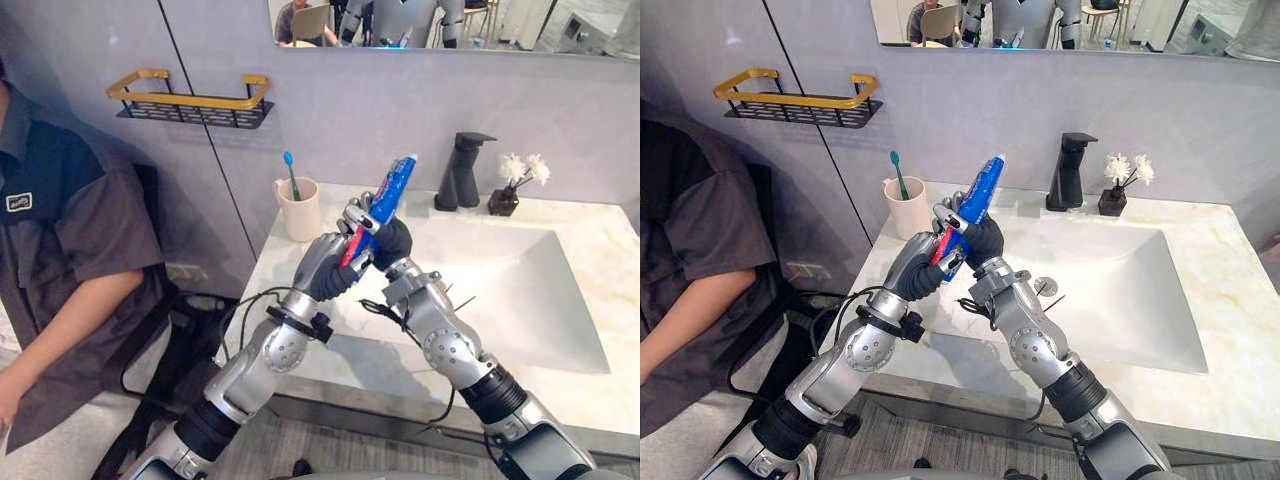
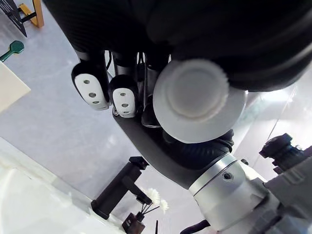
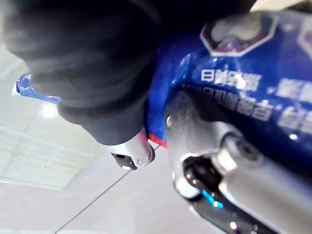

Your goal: Organize washtable

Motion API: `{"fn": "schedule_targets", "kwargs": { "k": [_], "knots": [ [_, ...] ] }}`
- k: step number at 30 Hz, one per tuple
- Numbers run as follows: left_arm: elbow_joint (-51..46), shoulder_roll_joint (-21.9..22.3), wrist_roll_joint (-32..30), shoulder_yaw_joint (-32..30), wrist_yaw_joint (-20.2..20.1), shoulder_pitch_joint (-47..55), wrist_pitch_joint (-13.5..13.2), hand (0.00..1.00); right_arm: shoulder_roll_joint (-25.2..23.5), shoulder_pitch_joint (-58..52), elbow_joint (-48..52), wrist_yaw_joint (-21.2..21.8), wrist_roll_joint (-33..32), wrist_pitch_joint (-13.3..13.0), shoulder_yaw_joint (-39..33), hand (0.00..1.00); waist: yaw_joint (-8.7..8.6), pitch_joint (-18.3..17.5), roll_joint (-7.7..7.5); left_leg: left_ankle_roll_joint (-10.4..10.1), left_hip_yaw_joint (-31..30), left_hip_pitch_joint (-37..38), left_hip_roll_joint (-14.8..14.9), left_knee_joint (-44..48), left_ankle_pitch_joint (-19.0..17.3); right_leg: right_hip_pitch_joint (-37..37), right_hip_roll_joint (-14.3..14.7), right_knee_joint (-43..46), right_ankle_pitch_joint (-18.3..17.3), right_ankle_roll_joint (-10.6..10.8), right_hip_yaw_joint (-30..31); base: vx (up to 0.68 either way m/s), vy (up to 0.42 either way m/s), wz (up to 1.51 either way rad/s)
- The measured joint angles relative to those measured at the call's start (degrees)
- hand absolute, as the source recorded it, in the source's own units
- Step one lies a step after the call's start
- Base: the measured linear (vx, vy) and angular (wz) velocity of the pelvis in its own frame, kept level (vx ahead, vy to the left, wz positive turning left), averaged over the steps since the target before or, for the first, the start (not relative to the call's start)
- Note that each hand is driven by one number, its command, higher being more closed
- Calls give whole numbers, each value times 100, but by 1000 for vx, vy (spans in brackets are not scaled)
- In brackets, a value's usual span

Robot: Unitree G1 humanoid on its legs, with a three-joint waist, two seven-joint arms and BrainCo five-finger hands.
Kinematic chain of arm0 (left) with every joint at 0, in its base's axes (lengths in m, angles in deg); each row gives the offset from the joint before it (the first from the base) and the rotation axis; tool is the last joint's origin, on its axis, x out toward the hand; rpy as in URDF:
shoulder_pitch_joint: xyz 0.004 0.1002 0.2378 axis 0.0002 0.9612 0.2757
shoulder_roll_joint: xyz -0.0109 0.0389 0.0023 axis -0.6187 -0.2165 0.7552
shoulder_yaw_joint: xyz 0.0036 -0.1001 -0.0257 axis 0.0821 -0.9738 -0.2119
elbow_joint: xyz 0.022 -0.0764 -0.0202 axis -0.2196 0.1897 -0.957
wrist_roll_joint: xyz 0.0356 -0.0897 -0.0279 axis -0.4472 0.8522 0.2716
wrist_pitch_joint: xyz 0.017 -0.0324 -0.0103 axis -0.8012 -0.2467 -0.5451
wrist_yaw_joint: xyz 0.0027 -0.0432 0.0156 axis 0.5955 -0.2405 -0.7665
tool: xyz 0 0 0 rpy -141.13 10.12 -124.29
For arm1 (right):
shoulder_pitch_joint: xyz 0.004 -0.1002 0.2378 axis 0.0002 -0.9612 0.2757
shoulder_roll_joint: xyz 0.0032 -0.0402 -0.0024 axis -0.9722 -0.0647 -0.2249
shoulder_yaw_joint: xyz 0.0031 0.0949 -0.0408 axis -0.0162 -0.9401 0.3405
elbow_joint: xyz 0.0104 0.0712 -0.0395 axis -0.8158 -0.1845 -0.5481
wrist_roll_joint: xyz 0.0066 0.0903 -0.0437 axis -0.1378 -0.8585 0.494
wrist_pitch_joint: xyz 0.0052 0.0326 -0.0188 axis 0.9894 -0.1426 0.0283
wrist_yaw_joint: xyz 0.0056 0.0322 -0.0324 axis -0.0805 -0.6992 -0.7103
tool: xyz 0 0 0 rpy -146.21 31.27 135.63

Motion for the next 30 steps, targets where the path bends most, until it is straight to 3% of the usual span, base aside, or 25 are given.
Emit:
{"fn": "schedule_targets", "kwargs": {
  "k": [5, 7, 12, 19, 21, 25, 30],
  "knots": [
    [-442, 215, -46, -485, -5, 565, -186, 0, -241, -1, 411, 46, 443, -9, -542, 100, 6, 1, 1, 0, -4, 20, 0, -7, 0, 7, -5, 31, -12, 11, -2, -6, -1, 0],
    [-578, 328, -34, -926, 43, 908, -214, 0, -337, -2, 583, 10, 619, -96, -1125, 100, 27, 0, 1, 2, -13, 30, -7, -13, 2, 15, -15, 41, -24, 26, -9, 0, 0, 0],
    [-962, 565, 201, -2394, 454, 1656, -93, 0, -273, -13, 904, -168, 1034, -610, -2307, 100, 119, 0, 1, 6, -26, 31, -18, -17, 4, 27, -27, 35, -31, 33, -73, 0, 0, 1],
    [-1276, 1315, 805, -3739, 800, 2228, -154, 0, -270, -436, 1038, -370, 1947, -648, -2847, 100, 184, -1, 0, 5, -174, 10, -40, -26, 4, 107, -41, -14, -56, 44, -229, -10, -8, 12],
    [-858, 1573, 1275, -4160, 799, 2503, -146, 0, -263, -599, 1038, -516, 2394, -622, -3265, 100, 299, -4, -5, 5, -229, -25, -57, -34, 4, 107, -53, -36, -63, 54, -253, -15, -10, 11],
    [96, 1881, 1888, -4473, 701, 2992, -94, 0, -162, -632, 1038, -809, 3229, -490, -3728, 100, 301, -26, -42, 19, -327, -128, -71, -64, 17, 88, -126, -52, -99, 107, -414, -12, -6, 21],
    [1808, 1997, 2407, -4801, 255, 3207, 138, 0, -49, -638, 1027, -1002, 4136, -324, -3839, 100, 383, -113, -213, 18, -444, -326, -89, -32, 19, -51, -140, -52, -130, 134, -531, 22, -12, 12]
  ]
}}
